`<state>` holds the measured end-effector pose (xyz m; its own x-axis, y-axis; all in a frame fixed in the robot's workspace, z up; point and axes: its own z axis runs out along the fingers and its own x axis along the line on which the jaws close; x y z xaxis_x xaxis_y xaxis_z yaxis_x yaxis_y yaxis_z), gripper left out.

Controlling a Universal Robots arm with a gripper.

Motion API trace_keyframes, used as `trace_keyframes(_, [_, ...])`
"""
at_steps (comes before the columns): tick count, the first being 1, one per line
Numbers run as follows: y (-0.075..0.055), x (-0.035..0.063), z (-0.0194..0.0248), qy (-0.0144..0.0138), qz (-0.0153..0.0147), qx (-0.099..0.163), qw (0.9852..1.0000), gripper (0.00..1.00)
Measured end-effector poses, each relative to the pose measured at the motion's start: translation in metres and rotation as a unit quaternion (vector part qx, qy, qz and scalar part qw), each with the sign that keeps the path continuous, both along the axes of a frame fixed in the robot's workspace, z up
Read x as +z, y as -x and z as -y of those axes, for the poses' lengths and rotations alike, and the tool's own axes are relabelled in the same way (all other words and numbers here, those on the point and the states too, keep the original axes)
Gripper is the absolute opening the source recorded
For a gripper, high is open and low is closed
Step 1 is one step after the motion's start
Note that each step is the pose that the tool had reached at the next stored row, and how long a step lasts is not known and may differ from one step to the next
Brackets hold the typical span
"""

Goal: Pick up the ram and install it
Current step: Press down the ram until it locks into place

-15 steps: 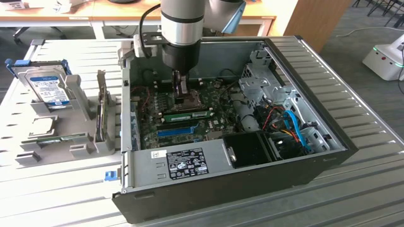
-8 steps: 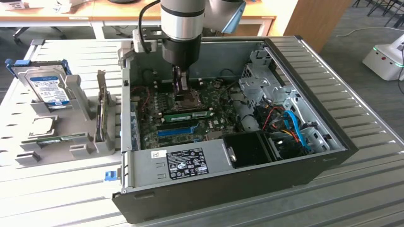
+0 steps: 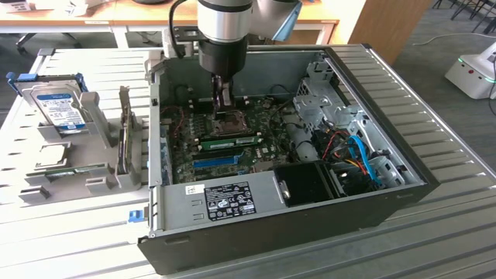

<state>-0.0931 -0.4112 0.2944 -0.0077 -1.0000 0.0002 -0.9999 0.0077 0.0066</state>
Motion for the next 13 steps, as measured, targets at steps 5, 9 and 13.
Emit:
trace_keyframes(5, [0.0, 0.0071, 0.0, 0.0001, -0.0001, 0.0, 1.0, 0.1])
trace_keyframes(9, [0.0, 0.0117, 0.0, 0.0, 0.0, 0.0, 1.0, 0.1])
trace_keyframes(13, [0.0, 0.0161, 0.0, 0.0, 0.0, 0.0, 1.0, 0.1])
